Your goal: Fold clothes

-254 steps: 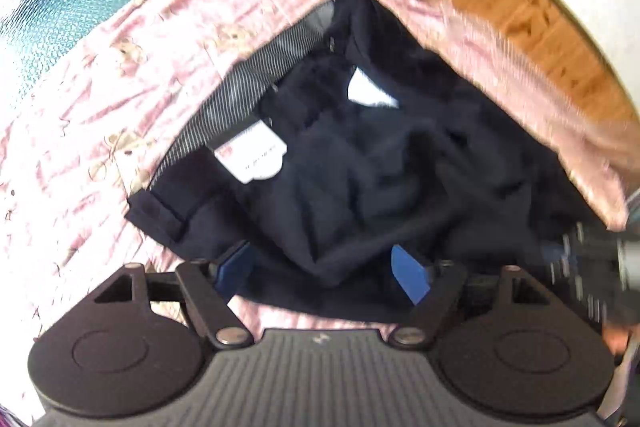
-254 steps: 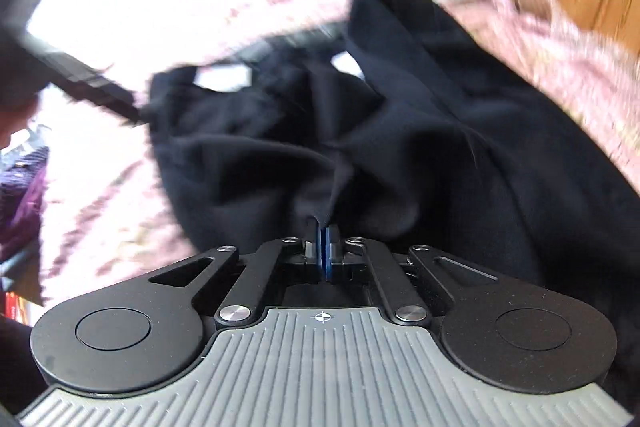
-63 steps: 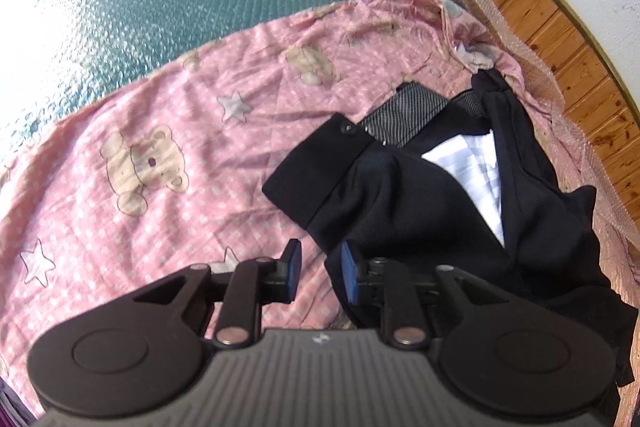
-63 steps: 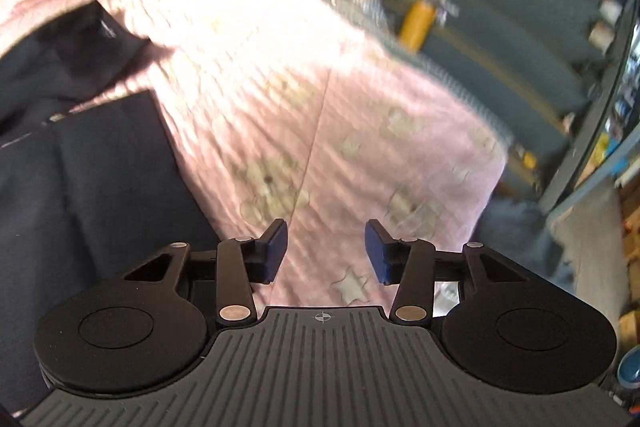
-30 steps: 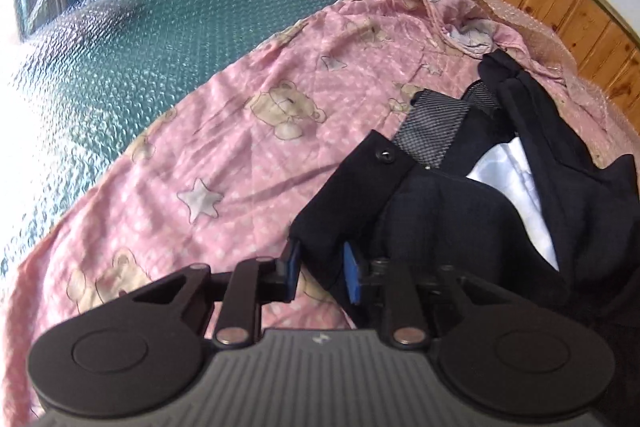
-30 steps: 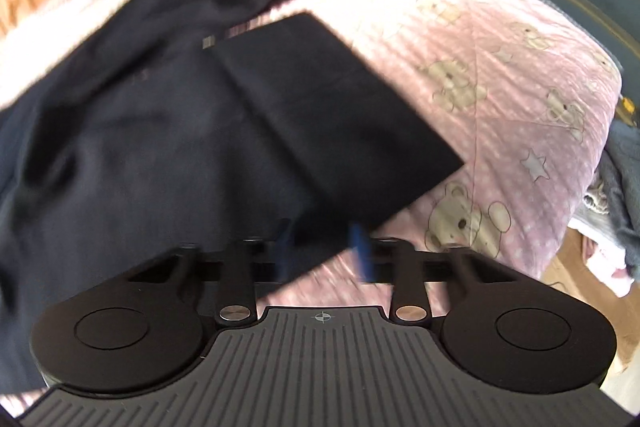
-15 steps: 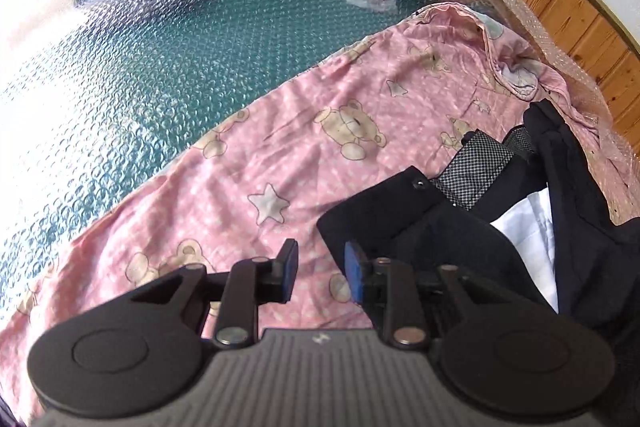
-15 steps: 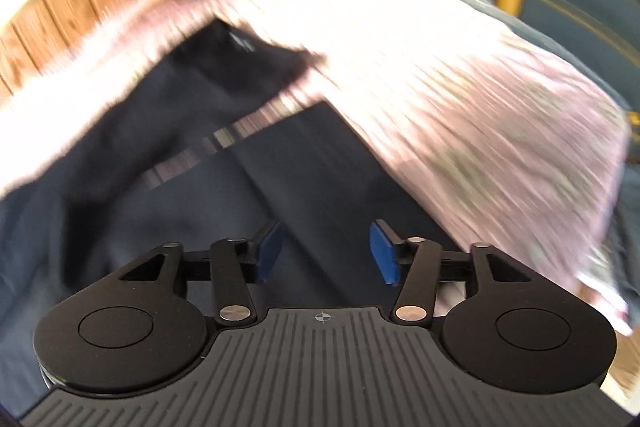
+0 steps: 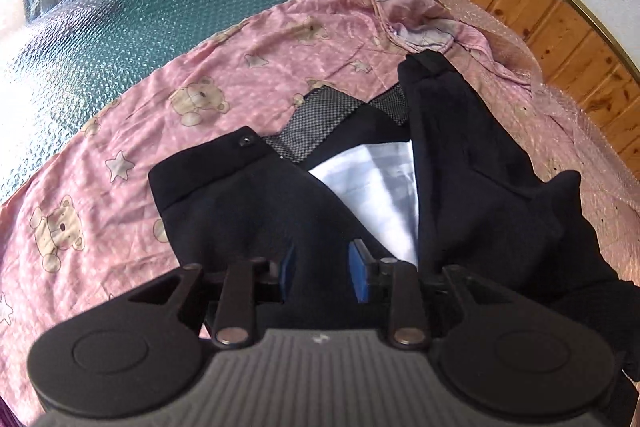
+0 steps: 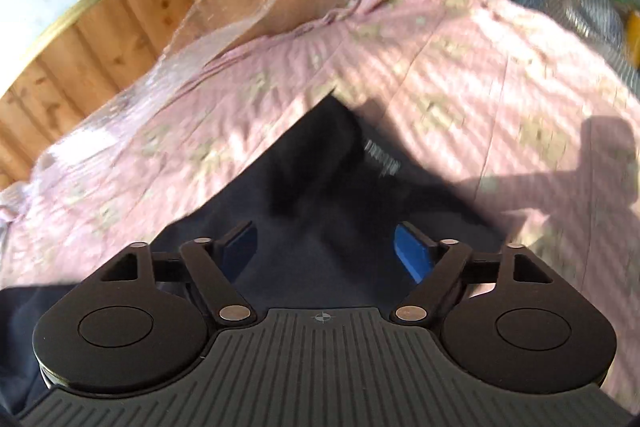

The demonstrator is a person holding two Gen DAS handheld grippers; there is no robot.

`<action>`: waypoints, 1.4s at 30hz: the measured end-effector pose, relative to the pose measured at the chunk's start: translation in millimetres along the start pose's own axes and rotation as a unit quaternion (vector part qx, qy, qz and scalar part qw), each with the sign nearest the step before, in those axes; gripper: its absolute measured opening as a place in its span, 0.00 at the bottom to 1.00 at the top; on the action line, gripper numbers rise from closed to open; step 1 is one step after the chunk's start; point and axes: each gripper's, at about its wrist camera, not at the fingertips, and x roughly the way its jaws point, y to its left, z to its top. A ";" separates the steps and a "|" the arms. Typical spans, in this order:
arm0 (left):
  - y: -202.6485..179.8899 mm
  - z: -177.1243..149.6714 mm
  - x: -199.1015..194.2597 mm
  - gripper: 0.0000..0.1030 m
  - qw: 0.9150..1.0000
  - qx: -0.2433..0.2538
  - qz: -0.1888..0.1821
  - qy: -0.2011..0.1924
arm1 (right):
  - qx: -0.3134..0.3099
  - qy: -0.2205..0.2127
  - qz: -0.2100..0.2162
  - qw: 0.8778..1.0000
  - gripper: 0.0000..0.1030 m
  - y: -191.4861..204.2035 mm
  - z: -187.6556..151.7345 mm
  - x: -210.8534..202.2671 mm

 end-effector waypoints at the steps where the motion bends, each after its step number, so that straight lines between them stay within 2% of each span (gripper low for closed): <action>1: -1.5 -4.3 0.8 0.28 1.000 -0.003 0.004 0.006 | -0.004 0.000 0.001 1.000 0.81 -0.1 9.5 10.1; 3: -2.5 -12.9 3.9 0.28 1.000 -0.015 0.009 0.020 | -0.013 0.000 0.003 1.000 0.81 -0.2 28.5 30.3; 6: -8.1 -22.6 9.0 0.28 0.999 -0.029 0.014 0.037 | -0.028 0.012 0.044 0.999 0.81 8.8 42.9 53.5; 9: -26.2 -26.9 12.6 0.28 0.999 -0.015 0.014 0.047 | -0.068 0.029 0.067 0.995 0.80 33.0 46.9 75.8; 11: -40.7 -26.4 14.2 0.28 0.999 0.000 0.009 0.048 | -0.089 0.052 0.068 0.992 0.42 44.7 44.7 89.6; 12: -47.7 -25.5 14.8 0.28 0.999 0.007 0.006 0.047 | -0.095 0.068 0.073 0.991 0.00 47.9 43.5 95.5; 13: -54.4 -24.4 15.1 0.28 0.999 0.014 0.004 0.045 | -0.100 0.066 0.074 0.990 0.00 50.2 42.0 94.2; 18: -66.1 -14.8 18.5 0.28 0.999 0.012 -0.007 0.033 | -0.087 -0.029 0.113 0.989 0.00 32.6 38.6 14.6; 21: -60.3 -1.2 26.7 0.30 0.999 -0.010 -0.014 0.028 | -0.058 -0.072 0.113 0.989 0.00 -1.2 19.4 -47.7; 23: -55.9 12.3 34.6 0.37 0.999 -0.026 -0.018 0.021 | -0.037 -0.080 0.095 0.992 0.00 -27.8 -5.5 -79.6; 25: -54.7 29.7 42.8 0.41 0.999 -0.040 -0.030 0.012 | -0.019 -0.067 0.067 0.995 0.00 -55.6 -34.9 -99.3; 28: -64.8 56.3 58.2 0.50 0.996 -0.048 -0.070 0.012 | 0.003 -0.013 0.034 0.999 0.00 -85.6 -85.8 -104.0; 31: -80.6 74.7 74.2 0.52 0.994 -0.045 -0.094 0.018 | 0.027 0.023 -0.002 0.999 0.00 -98.0 -123.0 -104.5; 34: -99.3 84.0 99.1 0.55 0.994 -0.036 -0.095 0.045 | 0.046 0.029 -0.029 0.998 0.00 -102.2 -145.4 -107.8; 36: -111.2 85.6 116.4 0.45 0.993 -0.027 -0.086 0.070 | 0.054 0.025 -0.045 0.997 0.00 -102.6 -153.8 -110.7; 37: -115.7 84.1 123.6 0.15 0.994 -0.020 -0.078 0.079 | 0.061 0.021 -0.055 0.996 0.06 -104.1 -155.4 -112.3; 38: -118.0 82.3 125.6 0.01 0.994 -0.016 -0.075 0.080 | 0.067 0.018 -0.065 0.995 0.11 -105.8 -156.6 -114.1; 42: -113.0 74.0 107.0 0.00 0.994 -0.018 -0.094 0.053 | 0.078 0.000 -0.077 0.994 0.35 -113.1 -150.7 -127.2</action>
